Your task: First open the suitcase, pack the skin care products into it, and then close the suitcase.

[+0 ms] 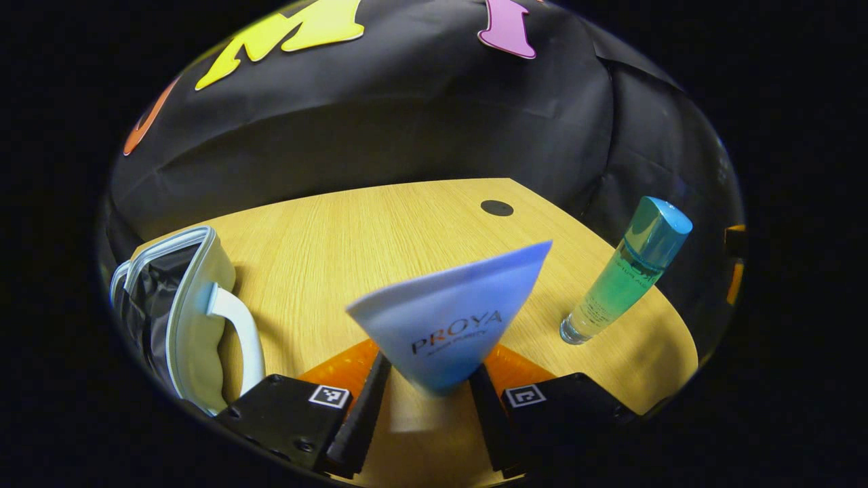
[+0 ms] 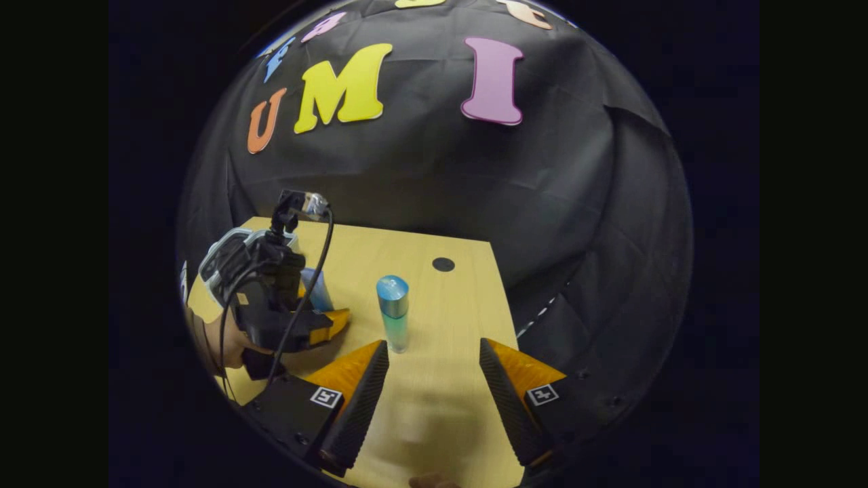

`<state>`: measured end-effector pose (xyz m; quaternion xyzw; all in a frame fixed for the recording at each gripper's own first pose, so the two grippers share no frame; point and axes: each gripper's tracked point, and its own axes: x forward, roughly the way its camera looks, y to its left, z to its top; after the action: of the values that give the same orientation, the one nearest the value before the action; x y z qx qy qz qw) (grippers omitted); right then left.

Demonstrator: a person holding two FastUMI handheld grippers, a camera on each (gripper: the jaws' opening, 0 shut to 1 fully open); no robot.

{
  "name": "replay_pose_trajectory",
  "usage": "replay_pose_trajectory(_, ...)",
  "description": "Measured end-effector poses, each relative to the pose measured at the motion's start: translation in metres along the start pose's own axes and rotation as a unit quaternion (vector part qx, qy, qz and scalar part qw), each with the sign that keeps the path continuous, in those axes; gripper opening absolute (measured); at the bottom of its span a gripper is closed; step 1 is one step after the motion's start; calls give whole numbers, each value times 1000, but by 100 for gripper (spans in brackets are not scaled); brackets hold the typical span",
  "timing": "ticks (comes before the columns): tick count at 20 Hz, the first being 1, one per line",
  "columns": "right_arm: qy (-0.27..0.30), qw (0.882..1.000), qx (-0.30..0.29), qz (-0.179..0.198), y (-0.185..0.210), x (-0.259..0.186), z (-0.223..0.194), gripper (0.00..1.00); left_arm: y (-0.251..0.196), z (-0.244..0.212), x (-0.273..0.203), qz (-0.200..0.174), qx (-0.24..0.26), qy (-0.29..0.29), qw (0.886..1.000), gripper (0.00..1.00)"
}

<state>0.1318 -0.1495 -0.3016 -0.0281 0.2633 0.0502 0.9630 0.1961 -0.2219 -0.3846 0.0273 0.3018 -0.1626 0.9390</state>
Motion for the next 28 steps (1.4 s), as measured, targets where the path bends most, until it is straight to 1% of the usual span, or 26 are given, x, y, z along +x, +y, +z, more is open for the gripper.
replay_pose_trajectory(1, 2, 1000, -1, 4, 3, 7, -4, 80, -2, -1, 2, -5, -7, -3, 1000, 65)
replay_pose_trajectory(2, 4, 1000, -4, 7, 6, 15, -7, 80, 0, -1, -1, -5, -10, -5, 1000, 56)
replay_pose_trajectory(4, 11, 1000, -8, 9, 11, 30, -14, 80, 0, -2, -2, -11, -11, -10, 1000, 50)
replay_pose_trajectory(6, 20, 1000, 0, 10, 16, 47, -21, 80, 0, -4, -7, -11, -2, -13, 1000, 48)
replay_pose_trajectory(7, 20, 1000, 9, 16, 22, 55, -21, 80, 2, -6, -11, -5, 1, -12, 1000, 55)
replay_pose_trajectory(8, 20, 999, 16, 21, 28, 62, -22, 80, 1, -9, -15, -5, -4, -11, 1000, 46)
replay_pose_trajectory(9, 16, 999, 19, 33, 38, 67, -21, 80, 0, -8, -21, -7, -14, -14, 1000, 46)
replay_pose_trajectory(10, 9, 999, 11, 35, 44, 75, -18, 80, -1, -4, -28, -8, -19, -21, 1000, 47)
replay_pose_trajectory(12, -3, 1000, -5, 22, 47, 90, -14, 80, 4, 8, -46, -5, -18, -40, 999, 46)
replay_pose_trajectory(14, 3, 1000, 1, 18, 50, 110, -16, 82, 10, 19, -67, 1, -15, -57, 998, 46)
replay_pose_trajectory(15, 0, 1000, 10, 17, 52, 115, -15, 81, 14, 24, -78, 5, -15, -64, 998, 46)
replay_pose_trajectory(17, -10, 1000, 28, 11, 51, 121, -15, 63, 22, 28, -100, 9, -14, -71, 997, 46)
replay_pose_trajectory(18, -16, 999, 35, -3, 47, 122, -13, 53, 27, 28, -110, 11, -13, -69, 997, 46)
replay_pose_trajectory(20, -18, 999, 40, -9, 48, 121, -12, 39, 39, 28, -126, 24, -3, -68, 997, 46)
replay_pose_trajectory(23, -17, 999, 22, -19, 51, 120, -14, 36, 58, 25, -153, 37, -10, -62, 997, 46)
replay_pose_trajectory(25, -7, 999, 26, -23, 52, 115, -17, 33, 77, 26, -168, 45, -18, -58, 997, 46)
replay_pose_trajectory(26, -1, 999, 31, -25, 54, 108, -18, 33, 87, 26, -175, 49, -23, -57, 997, 46)
replay_pose_trajectory(27, -1, 999, 33, -27, 57, 98, -16, 31, 97, 25, -182, 55, -28, -55, 997, 46)
replay_pose_trajectory(28, -6, 999, 32, -28, 63, 85, -11, 31, 109, 25, -187, 59, -32, -52, 996, 46)
